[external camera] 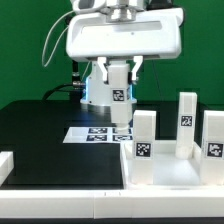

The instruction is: Assemble desk

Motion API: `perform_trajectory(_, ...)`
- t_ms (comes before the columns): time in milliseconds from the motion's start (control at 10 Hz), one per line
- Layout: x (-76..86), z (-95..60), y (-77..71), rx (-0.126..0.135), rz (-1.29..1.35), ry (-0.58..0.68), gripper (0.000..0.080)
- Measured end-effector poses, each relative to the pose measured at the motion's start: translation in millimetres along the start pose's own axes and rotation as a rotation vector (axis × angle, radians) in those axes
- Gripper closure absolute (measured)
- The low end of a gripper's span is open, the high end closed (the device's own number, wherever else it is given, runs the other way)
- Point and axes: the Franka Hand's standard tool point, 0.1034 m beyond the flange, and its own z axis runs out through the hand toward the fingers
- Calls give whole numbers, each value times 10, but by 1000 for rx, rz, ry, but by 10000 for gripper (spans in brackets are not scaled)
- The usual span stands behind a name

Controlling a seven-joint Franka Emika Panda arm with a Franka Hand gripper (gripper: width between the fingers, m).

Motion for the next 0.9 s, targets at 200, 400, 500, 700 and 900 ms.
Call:
perform_trajectory(200,-247,90,-129,18,-21,7,512)
perform_trajectory(400,-317,110,-138,4,-11,-25,512)
perform_trajectory(500,-309,110,-125,3,-24,-23,512)
perform_trajectory(700,-327,99,-132,8,-44,-19,512)
perform_trajectory(900,-450,123,-87,10,-112,32,512)
